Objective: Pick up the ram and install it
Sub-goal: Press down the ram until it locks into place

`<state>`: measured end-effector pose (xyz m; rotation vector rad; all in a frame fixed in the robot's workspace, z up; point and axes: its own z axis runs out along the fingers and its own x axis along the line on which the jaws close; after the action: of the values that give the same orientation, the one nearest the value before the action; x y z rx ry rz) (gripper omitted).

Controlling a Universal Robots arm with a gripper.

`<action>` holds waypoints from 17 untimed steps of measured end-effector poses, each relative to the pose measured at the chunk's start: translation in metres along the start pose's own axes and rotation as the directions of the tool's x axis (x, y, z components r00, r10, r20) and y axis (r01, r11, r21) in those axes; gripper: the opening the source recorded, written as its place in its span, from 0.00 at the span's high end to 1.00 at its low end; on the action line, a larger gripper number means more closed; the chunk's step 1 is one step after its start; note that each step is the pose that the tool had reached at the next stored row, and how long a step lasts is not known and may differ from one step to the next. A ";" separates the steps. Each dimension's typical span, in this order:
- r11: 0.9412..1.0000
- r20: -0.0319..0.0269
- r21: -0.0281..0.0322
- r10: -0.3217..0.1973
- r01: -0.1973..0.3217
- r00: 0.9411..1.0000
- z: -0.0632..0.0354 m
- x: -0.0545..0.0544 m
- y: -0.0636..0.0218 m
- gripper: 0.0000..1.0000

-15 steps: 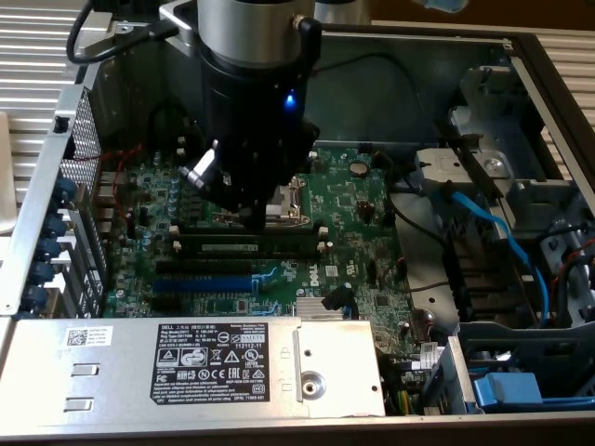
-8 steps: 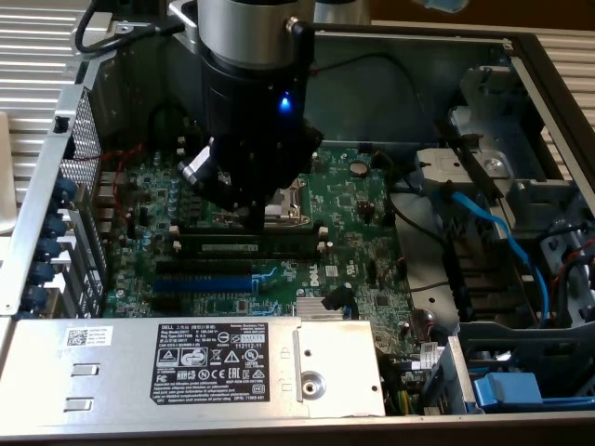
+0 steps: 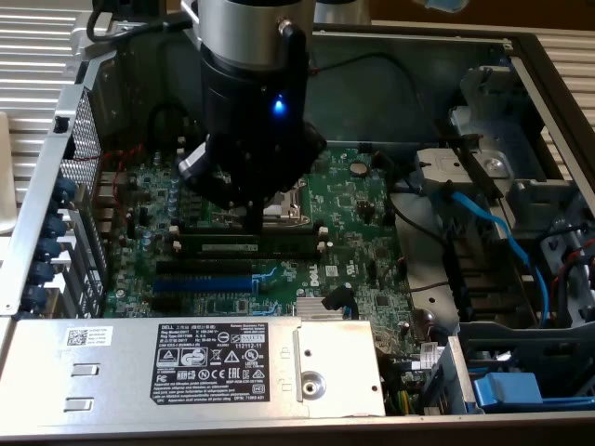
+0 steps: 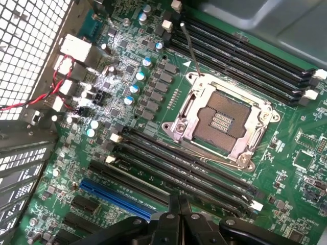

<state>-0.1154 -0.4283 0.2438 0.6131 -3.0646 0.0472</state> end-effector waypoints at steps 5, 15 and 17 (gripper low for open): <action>0.997 -0.002 -0.002 0.079 -0.079 0.997 0.0000 0.000 0.0000 0.90; 0.972 -0.007 -0.004 0.233 -0.233 0.972 0.0001 0.000 0.0000 0.90; 0.965 -0.008 -0.005 0.263 -0.263 0.965 0.0000 0.000 0.0000 0.90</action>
<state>-0.1154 -0.4283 0.2438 0.2000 -3.1151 0.0434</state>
